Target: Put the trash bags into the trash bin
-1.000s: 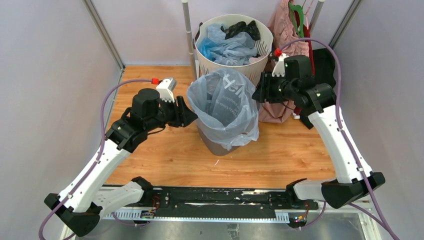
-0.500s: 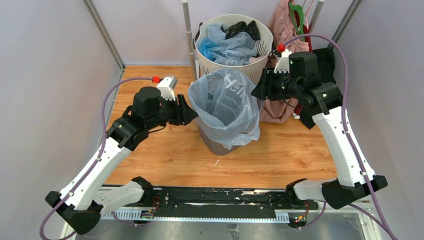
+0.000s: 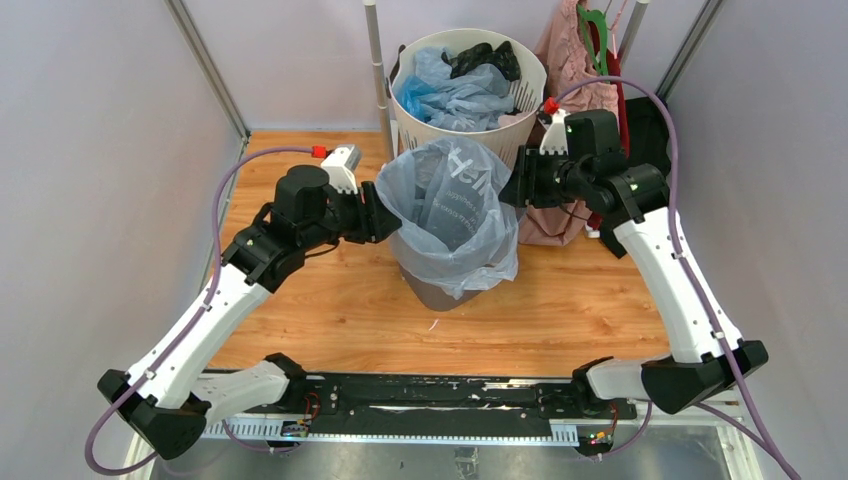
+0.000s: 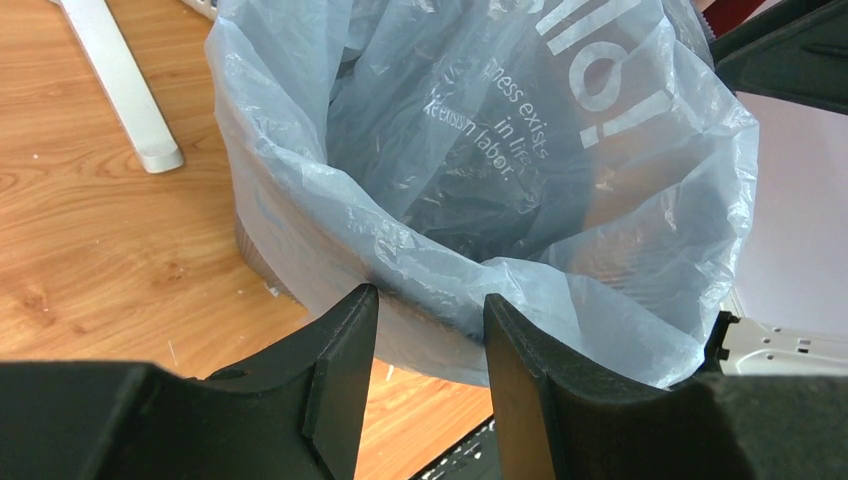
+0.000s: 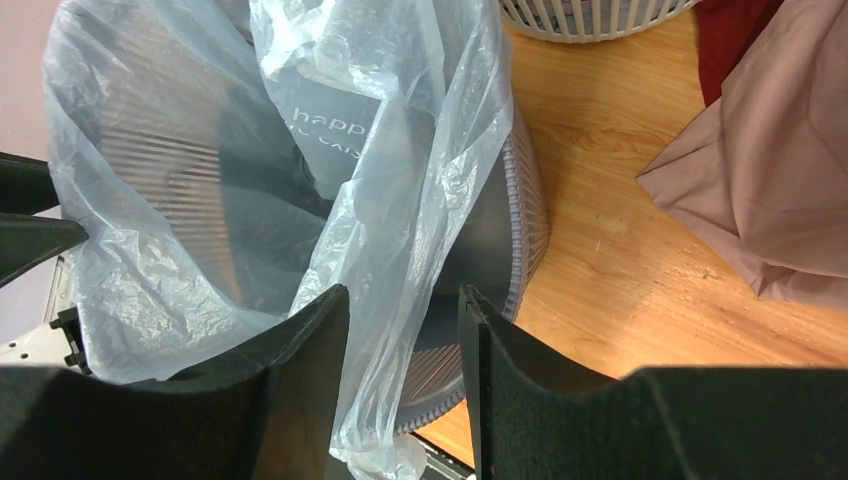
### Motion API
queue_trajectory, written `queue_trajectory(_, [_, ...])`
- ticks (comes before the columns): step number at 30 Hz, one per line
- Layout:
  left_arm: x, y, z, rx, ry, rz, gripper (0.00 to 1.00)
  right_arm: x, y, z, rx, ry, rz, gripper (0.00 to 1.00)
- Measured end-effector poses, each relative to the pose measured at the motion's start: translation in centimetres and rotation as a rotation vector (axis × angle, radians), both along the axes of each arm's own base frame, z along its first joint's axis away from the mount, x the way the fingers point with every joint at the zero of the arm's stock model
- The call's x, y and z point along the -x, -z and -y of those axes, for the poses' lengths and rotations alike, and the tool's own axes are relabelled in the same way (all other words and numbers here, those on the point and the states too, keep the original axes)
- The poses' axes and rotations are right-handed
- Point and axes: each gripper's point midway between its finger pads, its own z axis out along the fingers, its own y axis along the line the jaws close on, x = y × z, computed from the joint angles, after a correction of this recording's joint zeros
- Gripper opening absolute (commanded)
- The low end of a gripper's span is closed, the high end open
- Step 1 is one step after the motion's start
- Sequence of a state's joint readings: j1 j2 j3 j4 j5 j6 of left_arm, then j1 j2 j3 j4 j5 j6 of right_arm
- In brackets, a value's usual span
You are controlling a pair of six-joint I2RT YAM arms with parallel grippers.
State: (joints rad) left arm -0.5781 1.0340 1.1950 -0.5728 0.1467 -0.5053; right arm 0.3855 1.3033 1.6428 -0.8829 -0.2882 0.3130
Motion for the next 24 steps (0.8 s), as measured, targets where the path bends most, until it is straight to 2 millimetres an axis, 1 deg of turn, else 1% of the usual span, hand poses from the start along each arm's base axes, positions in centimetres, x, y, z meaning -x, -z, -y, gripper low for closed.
queue_trajectory(6, [-0.6, 0.1, 0.5, 0.004, 0.003, 0.003, 0.48, -0.3, 0.7, -0.1, 0.006, 0.001, -0.019, 0.48])
queue_trajectory(9, [-0.9, 0.1, 0.7, 0.007, 0.002, 0.006, 0.48, -0.5, 1.0, -0.2, 0.005, 0.002, -0.025, 0.39])
queue_trajectory(12, [-1.1, 0.1, 0.8, 0.008, 0.002, 0.009, 0.48, -0.6, 1.4, -0.4, 0.001, -0.001, -0.032, 0.34])
queue_trajectory(15, [-1.1, 0.1, 0.8, 0.008, 0.002, 0.009, 0.47, -0.5, 1.7, -0.6, -0.002, -0.009, -0.04, 0.24])
queue_trajectory(19, [-1.2, 0.1, 0.8, 0.009, 0.001, 0.01, 0.46, -0.4, 2.1, -0.7, -0.006, -0.016, -0.053, 0.01])
queue_trajectory(20, [-1.2, 0.1, 0.8, 0.009, 0.001, 0.011, 0.46, -0.4, 2.2, -0.7, -0.005, -0.017, -0.054, 0.0])
queue_trajectory(24, [-1.3, 0.1, 0.8, 0.009, -0.001, 0.012, 0.46, -0.3, 2.2, -0.7, -0.004, -0.016, -0.051, 0.0])
